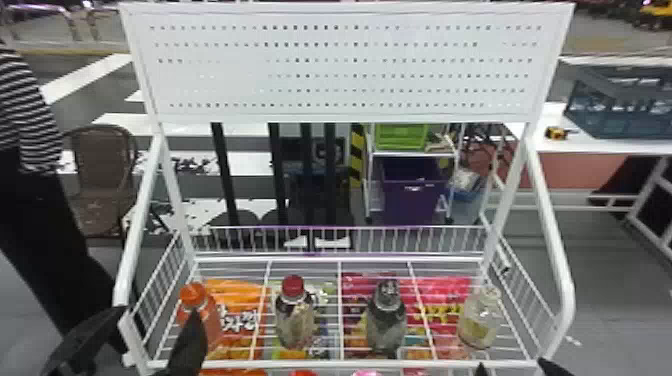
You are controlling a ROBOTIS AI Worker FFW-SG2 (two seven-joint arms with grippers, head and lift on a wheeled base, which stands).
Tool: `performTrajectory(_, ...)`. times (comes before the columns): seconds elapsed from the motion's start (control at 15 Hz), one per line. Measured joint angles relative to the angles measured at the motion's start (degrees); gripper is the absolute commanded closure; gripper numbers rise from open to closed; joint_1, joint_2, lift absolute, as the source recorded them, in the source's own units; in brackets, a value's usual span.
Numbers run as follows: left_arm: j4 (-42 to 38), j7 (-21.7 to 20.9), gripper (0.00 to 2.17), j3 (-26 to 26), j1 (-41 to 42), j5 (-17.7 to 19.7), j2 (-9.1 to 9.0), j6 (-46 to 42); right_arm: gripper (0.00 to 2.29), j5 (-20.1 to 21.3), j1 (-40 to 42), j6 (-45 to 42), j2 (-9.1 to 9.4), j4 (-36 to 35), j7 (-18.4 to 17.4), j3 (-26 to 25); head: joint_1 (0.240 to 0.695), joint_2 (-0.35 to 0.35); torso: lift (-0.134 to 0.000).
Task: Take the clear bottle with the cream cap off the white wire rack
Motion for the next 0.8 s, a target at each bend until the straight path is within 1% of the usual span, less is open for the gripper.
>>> performTrajectory(0.2, -0.1, 0.0, 0.14, -1.3, -0.3, -1.2, 0.28, 1.9, 0.11, 1.5, -6.0, -1.7, 0.0, 6.6, -2.2, 1.2, 0.499, 0.0, 0.0)
performTrajectory(0.4, 0.2, 0.0, 0.14, -1.8, -0.5, -1.8, 0.44, 2.2, 0.11, 1.8, -10.3, -1.7, 0.0, 10.3, -3.2, 2.4, 0.499, 0.0, 0.0)
performTrajectory(0.6, 0.1, -0.1, 0.14, -2.3, -0.3, -1.8, 0.76, 2.2, 0.11, 2.9, -13.4, -1.6, 0.0, 13.3, -5.9, 3.3, 0.499, 0.0, 0.0)
performTrajectory(0.8, 0.0, -0.1, 0.14, -2.3, 0.1, -1.9, 0.88, 2.1, 0.11, 3.7, -16.1, -1.6, 0.0, 15.9, -6.9, 3.6, 0.499, 0.0, 0.0)
